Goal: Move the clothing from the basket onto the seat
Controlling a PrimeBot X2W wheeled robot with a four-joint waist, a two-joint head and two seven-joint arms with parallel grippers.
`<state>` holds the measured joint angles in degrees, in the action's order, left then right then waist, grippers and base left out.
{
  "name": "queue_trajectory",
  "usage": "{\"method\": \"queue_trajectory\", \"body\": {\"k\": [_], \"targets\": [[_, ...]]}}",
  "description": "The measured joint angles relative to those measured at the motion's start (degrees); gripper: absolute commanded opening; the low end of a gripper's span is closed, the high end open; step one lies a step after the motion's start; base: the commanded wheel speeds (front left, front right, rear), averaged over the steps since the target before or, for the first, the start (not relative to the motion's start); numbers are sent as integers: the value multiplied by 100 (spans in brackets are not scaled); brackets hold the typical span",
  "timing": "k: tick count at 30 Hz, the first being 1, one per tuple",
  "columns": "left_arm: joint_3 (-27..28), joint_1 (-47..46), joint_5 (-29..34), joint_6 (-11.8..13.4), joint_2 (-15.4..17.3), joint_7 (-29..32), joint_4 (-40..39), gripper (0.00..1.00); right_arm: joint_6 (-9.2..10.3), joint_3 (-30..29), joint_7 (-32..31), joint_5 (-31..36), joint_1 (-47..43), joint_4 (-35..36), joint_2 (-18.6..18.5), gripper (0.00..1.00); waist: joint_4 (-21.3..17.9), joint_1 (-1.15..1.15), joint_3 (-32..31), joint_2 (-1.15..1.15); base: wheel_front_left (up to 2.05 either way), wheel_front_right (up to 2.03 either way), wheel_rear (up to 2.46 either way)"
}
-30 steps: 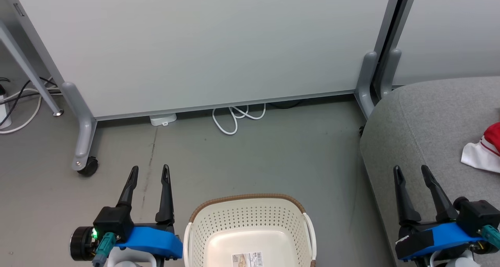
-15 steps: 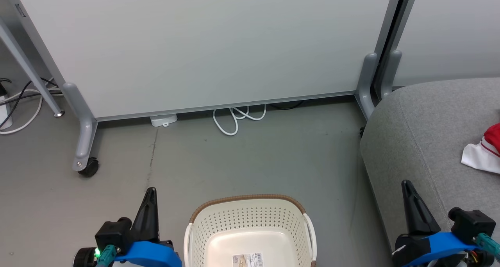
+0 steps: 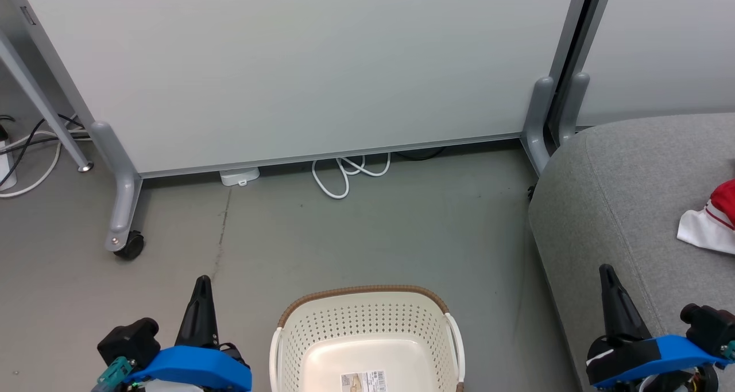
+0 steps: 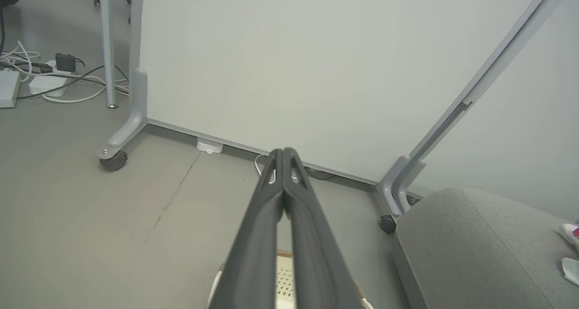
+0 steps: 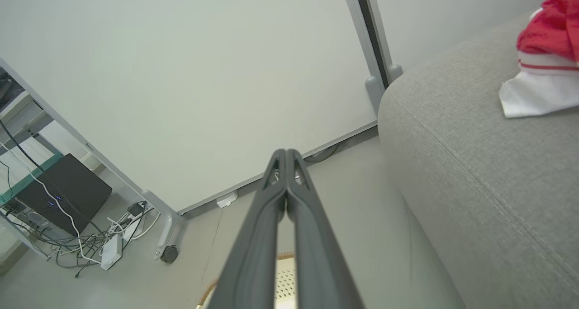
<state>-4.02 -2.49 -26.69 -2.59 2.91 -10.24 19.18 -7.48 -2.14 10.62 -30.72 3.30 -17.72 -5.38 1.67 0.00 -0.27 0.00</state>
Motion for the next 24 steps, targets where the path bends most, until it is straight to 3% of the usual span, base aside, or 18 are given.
{"method": "queue_trajectory", "body": {"k": [24], "targets": [[334, -95, -2064, -147, -1, 521, -157, 0, 0, -134, -531, -1924, 36, 114, 77, 0, -37, 0, 10, 0, 0, 0, 0]]}}
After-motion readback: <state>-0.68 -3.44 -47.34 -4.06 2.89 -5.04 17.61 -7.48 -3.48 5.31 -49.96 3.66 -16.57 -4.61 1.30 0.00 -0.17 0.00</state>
